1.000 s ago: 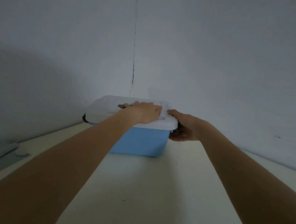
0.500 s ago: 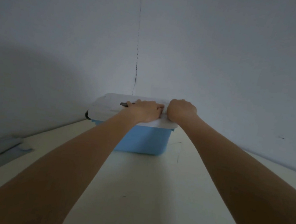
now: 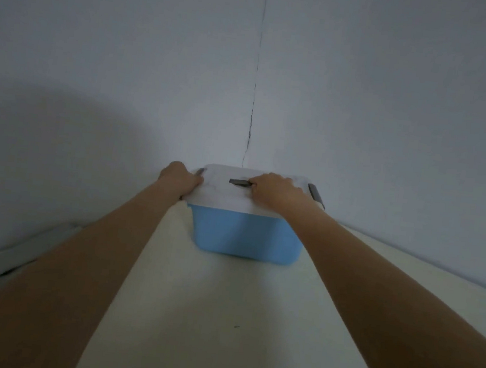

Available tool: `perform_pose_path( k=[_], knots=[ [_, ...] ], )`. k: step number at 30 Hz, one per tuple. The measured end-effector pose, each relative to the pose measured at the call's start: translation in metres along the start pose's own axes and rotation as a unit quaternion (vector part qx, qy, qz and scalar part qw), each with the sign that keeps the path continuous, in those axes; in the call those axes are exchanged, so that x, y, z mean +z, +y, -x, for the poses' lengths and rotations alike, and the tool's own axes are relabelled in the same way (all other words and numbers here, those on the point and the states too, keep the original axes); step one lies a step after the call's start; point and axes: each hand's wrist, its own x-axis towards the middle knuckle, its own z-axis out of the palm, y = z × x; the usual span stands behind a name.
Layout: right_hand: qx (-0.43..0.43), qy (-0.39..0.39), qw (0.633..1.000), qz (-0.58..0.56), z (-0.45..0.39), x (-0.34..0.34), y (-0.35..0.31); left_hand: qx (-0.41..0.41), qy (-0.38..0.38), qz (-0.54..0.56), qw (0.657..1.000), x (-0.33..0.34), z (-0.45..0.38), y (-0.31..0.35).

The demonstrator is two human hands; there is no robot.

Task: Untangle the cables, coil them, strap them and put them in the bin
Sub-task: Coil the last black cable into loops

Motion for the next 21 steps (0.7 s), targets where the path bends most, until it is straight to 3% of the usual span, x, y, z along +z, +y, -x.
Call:
perform_pose_path(
  k=[7,11,13,18,21],
  knots=[
    [-0.021,0.006,1.000,-0.017,0.015,-0.002,0.005,0.071,0.020,-0.233,0.970,0.001,0.009,0.015],
    [-0.102,-0.078,0.991,-0.033,0.047,-0.030,0.032,0.153,0.060,-0.350,0.922,0.011,0.026,0.024],
    [-0.092,-0.099,0.991,-0.010,0.050,-0.035,0.055,0.177,0.029,-0.372,0.911,0.026,0.037,0.030],
    [-0.099,0.009,0.995,-0.017,0.035,-0.008,0.058,0.215,-0.048,-0.375,0.901,0.067,0.054,0.048],
    [-0.005,0.075,0.997,0.005,0.020,0.005,0.037,0.209,-0.051,-0.339,0.916,0.073,0.018,0.052]
  ],
)
